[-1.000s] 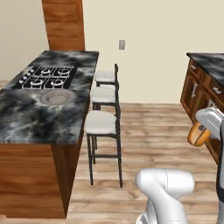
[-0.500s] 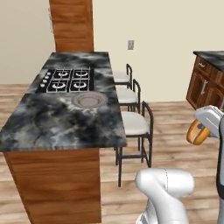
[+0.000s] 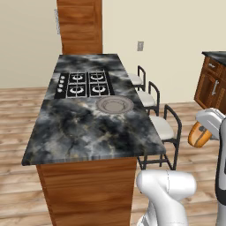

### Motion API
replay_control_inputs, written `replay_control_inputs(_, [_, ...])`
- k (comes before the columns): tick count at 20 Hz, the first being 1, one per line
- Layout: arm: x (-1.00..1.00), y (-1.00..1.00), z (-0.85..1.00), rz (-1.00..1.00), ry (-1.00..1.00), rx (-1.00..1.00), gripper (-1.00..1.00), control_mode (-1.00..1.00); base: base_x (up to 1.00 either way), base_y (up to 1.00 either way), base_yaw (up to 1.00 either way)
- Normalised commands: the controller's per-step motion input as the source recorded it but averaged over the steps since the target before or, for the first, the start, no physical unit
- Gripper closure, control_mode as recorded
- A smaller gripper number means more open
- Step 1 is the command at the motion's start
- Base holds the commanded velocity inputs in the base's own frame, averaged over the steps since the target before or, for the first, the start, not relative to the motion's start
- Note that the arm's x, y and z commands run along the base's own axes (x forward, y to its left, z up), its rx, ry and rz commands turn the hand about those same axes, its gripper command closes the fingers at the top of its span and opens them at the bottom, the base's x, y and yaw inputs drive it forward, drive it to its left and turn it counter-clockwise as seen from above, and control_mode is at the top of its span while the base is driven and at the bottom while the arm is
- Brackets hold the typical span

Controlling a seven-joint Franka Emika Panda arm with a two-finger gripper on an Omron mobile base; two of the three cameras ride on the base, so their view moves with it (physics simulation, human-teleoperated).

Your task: Move the hot dog bun to the plate on the dining table and place the condiment next to that plate. Then navigate to the fridge and take the sausage and place it on the plate as well.

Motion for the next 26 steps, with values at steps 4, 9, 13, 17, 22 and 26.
replay_control_inputs(4, [0.00, 0.00, 0.00, 0.00, 0.00, 0.00, 1.00, 1.00, 0.31, 0.03, 0.04])
replay_control_inputs(9, [0.00, 0.00, 0.00, 0.00, 0.00, 0.00, 1.00, 1.00, 0.42, 0.15, 0.00])
replay_control_inputs(13, [0.00, 0.00, 0.00, 0.00, 0.00, 0.00, 1.00, 1.00, 0.54, 0.24, 0.00])
replay_control_inputs(17, [0.00, 0.00, 0.00, 0.00, 0.00, 0.00, 1.00, 1.00, 0.46, 0.23, 0.00])
replay_control_inputs(22, [0.22, 0.49, 0.06, 0.00, 0.22, -0.28, 1.00, -1.00, 0.05, 0.05, 0.00])
replay_control_inputs(26, [0.59, 0.75, 0.42, 0.00, 0.19, -0.24, 1.00, -1.00, 0.00, 0.00, 0.00])
